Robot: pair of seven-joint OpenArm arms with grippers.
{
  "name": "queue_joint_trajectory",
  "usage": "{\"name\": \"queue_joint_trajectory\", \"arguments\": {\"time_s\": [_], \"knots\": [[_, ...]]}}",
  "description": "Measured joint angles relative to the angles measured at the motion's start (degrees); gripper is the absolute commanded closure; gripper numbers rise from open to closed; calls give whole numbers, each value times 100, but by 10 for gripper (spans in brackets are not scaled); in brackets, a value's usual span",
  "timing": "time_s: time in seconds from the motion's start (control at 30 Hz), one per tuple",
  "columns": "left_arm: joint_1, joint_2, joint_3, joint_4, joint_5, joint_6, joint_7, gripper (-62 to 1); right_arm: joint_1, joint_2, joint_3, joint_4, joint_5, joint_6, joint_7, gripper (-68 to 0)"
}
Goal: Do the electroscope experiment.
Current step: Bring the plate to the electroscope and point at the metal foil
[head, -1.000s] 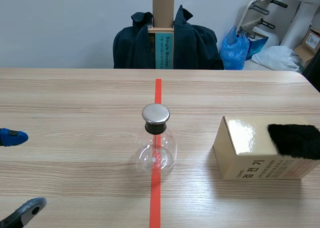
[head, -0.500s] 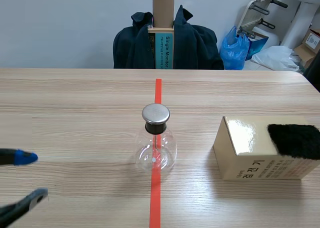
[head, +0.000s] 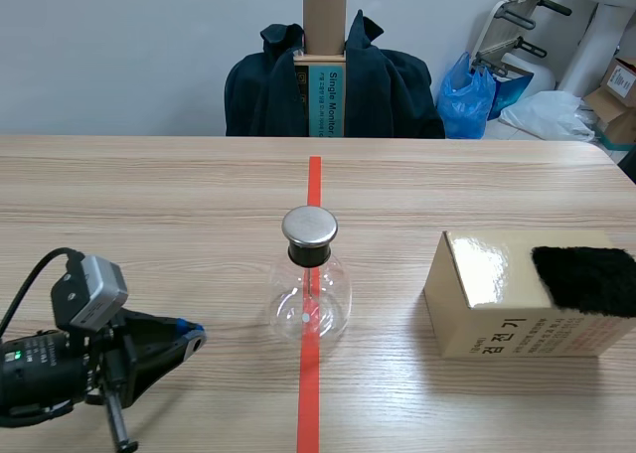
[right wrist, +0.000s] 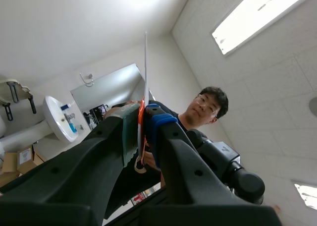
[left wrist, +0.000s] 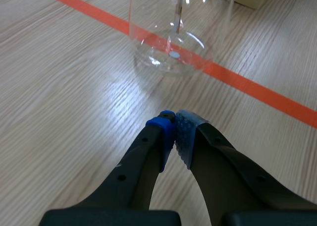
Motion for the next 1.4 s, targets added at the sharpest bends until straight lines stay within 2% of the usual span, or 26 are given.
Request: {"name": "queue_joint_trajectory", "arguments": {"time_s": [0.1, 0.27, 0.4, 0.6, 0.77, 1.1, 1.4], "knots": [[-240, 140, 127, -203, 0, 197, -4, -23, 9, 0, -9, 0, -4, 271, 118, -8], [-376, 170, 201, -424, -2, 240, -17, -23, 214, 0, -306, 0, -2, 278, 79, -8], [-369, 170, 201, -472, 0, 319, -173, -27, 549, 4, -804, 0, -101, 278, -146, -8], [-367, 186, 201, -472, -2, 326, -216, -27, 1080, 164, -1934, -192, -562, 278, -540, -8], [-367, 280, 201, -472, 0, 323, -212, -27, 1401, 192, -2743, -619, -918, 278, -605, -8], [-369, 280, 201, -472, 0, 326, -214, -27, 1749, 192, -3906, -1875, -1414, 280, -586, -8], [-369, 280, 201, -472, 0, 326, -214, -27, 1768, 192, -4310, -2846, -1860, 280, -474, -8]]}}
